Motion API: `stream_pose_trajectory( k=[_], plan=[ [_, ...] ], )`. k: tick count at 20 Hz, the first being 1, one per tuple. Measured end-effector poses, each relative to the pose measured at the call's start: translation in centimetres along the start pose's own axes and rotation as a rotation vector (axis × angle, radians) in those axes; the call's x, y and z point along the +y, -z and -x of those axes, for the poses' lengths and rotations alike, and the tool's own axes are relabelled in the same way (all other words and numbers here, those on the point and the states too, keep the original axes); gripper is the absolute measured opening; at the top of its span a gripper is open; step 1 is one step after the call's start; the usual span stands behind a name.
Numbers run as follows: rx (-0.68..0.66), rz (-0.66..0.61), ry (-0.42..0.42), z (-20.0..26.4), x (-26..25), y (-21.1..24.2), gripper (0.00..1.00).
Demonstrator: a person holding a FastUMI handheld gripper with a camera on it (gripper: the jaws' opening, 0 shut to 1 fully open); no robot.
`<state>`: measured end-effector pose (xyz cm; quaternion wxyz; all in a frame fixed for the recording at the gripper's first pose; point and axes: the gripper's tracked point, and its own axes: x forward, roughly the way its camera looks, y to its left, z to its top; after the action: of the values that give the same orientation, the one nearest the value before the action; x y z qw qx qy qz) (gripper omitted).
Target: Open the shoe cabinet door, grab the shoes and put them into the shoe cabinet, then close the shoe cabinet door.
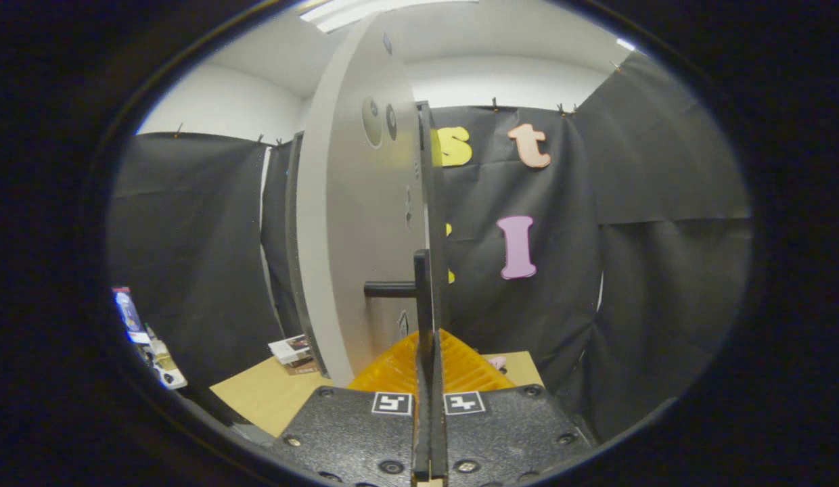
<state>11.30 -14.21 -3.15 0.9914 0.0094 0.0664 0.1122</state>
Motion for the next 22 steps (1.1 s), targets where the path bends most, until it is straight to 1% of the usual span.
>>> stream_pose_trajectory(
  k=[1, 4, 7, 8, 10, 11, 12, 13, 14, 16, 17, 19, 22],
  plan=[
    [-0.001, 0.025, 0.007, 0.5, -0.2, 0.0, 0.04],
    [0.021, 0.058, 0.072, 2.3, -0.4, 1.5, 0.04],
    [0.026, 0.048, 0.109, 5.0, 0.2, 3.3, 0.04],
    [0.017, 0.036, 0.105, 5.6, 0.9, 3.8, 0.04],
    [-0.017, 0.015, 0.130, 7.1, 1.1, 4.6, 0.06],
    [-0.032, 0.009, 0.137, 7.6, 1.3, 5.3, 0.14],
    [-0.046, 0.007, 0.141, 7.8, 1.6, 5.8, 0.31],
    [-0.058, 0.003, 0.148, 8.1, 1.8, 6.4, 0.39],
    [-0.068, 0.002, 0.156, 8.4, 1.8, 7.2, 0.55],
    [-0.065, -0.008, 0.197, 8.6, 1.7, 8.9, 0.86],
    [-0.059, -0.017, 0.207, 8.8, 2.0, 9.9, 1.00],
    [-0.049, -0.051, 0.199, 8.4, 3.5, 11.7, 1.00],
    [-0.016, -0.049, 0.143, 7.7, 7.3, 14.9, 1.00]
  ],
)
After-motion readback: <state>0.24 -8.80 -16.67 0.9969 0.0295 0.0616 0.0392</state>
